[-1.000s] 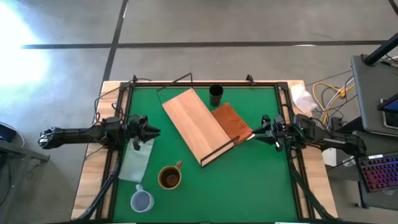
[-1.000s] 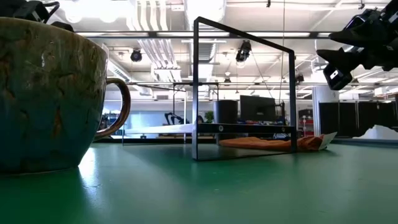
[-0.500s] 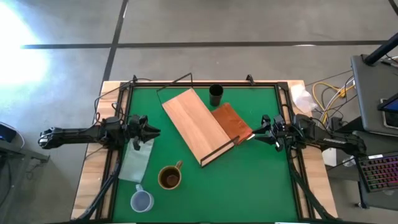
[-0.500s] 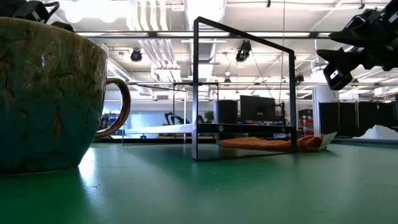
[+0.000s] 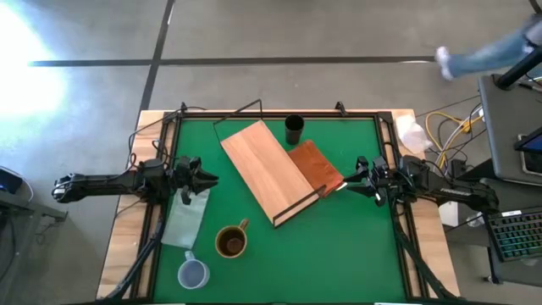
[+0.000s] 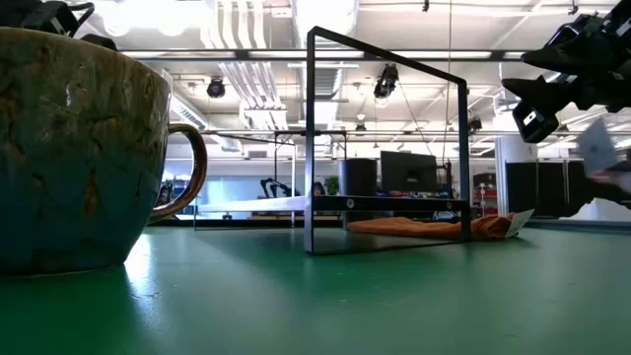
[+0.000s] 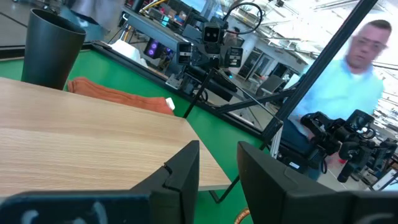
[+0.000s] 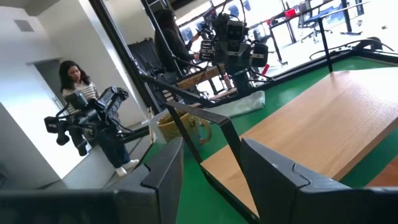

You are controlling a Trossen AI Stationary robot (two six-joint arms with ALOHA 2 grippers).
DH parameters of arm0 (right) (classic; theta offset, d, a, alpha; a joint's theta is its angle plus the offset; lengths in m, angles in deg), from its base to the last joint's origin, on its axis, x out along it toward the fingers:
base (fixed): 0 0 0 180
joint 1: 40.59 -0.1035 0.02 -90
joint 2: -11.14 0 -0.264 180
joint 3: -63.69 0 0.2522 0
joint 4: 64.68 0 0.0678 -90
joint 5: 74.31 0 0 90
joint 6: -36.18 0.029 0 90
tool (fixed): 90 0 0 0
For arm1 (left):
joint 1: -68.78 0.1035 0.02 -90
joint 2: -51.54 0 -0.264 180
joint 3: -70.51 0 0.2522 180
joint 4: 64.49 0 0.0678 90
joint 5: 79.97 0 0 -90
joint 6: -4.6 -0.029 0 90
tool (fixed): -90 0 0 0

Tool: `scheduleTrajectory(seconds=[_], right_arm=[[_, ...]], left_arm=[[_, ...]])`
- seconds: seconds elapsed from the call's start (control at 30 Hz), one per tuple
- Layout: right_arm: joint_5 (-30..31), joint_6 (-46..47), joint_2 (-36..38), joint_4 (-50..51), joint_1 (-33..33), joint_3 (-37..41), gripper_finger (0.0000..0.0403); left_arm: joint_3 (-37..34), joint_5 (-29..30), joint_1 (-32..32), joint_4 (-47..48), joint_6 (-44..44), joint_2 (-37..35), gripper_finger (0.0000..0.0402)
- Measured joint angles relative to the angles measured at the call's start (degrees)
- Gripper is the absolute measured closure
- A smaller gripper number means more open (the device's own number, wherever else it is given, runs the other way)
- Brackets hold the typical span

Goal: Stack small to large cups/mugs on shelf

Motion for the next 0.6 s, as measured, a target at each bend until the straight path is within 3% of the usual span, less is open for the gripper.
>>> scheduleTrajectory(seconds=[0.43, 0.53, 0.6], right_arm=[[1.91, 3.0, 0.0, -1.02, 0.0, 0.02, 0.0248], [1.84, 15.83, -0.09, -8.6, 0.0, 0.07, 0.0248], [1.61, 17.35, -0.9, -17.57, 0.0, 0.04, 0.0248]], left_arm=[[0.0, 0.0, -0.01, -0.01, 0.0, -0.02, 0.0308], [0.0, -0.01, -0.01, -0.01, 0.01, -0.01, 0.0308], [0.0, 0.0, -0.01, -0.02, 0.0, -0.02, 0.0308]])
